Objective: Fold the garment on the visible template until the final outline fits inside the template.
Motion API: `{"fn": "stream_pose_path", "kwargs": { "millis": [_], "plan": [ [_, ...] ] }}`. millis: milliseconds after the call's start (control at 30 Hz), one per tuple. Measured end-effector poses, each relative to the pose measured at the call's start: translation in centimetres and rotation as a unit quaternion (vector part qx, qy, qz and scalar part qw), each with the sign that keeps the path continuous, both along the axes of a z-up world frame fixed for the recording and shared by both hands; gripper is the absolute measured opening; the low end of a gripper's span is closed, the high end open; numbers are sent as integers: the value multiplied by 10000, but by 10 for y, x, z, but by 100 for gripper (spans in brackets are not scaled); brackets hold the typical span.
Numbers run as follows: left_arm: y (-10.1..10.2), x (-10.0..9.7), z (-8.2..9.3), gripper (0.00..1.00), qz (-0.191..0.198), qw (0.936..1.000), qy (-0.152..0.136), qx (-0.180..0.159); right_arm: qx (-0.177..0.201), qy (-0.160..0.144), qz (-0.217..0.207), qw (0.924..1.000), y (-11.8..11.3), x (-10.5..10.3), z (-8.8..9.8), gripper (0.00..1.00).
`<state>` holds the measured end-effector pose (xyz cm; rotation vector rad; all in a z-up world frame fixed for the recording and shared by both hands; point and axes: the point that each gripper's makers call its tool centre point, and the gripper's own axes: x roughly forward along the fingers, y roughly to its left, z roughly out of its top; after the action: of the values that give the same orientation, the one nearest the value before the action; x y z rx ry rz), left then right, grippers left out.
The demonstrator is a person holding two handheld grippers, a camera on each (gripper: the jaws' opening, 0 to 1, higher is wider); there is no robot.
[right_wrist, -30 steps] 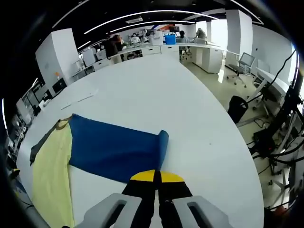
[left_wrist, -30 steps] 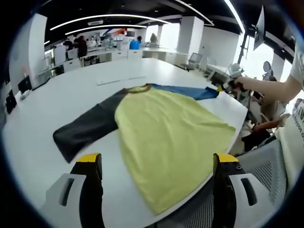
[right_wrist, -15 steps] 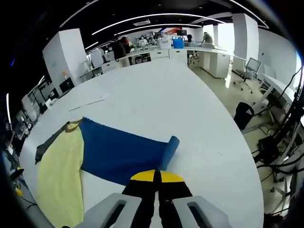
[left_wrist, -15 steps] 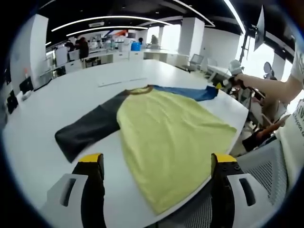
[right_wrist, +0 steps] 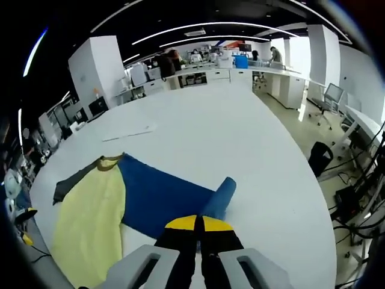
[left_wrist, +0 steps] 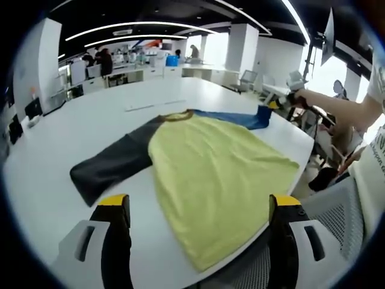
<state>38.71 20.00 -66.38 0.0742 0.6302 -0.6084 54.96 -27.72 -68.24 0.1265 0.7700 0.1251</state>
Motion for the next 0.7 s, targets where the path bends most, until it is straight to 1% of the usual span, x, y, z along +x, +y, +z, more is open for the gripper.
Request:
{"fn": "stream_pose_path", "kwargs": {
  "millis": [67,133,200,433,500,533,700],
  "plan": [
    [0,0,-1,92,1,10000,16,7,-7,-24,61,10000,6,-1,2,0],
    [0,0,-2,92,2,10000,29,14,-15,-43,123,9999,10,2,2,0],
    [0,-1,-2,92,0,10000,36,4,-26,-41,190,9998,21,4,2,0],
    [0,0,-2,92,9,10000,37,-31,-34,-49,369,9993,35,13,1,0],
    [-1,0,-2,92,-6,10000,31,-25,-37,-47,402,9992,41,13,1,0],
    [-1,0,-2,92,-6,10000,35,-23,-36,-55,432,9990,48,12,3,0],
    [-1,1,-2,90,35,10000,24,-46,-10,-65,563,9984,58,13,4,0]
  ]
}}
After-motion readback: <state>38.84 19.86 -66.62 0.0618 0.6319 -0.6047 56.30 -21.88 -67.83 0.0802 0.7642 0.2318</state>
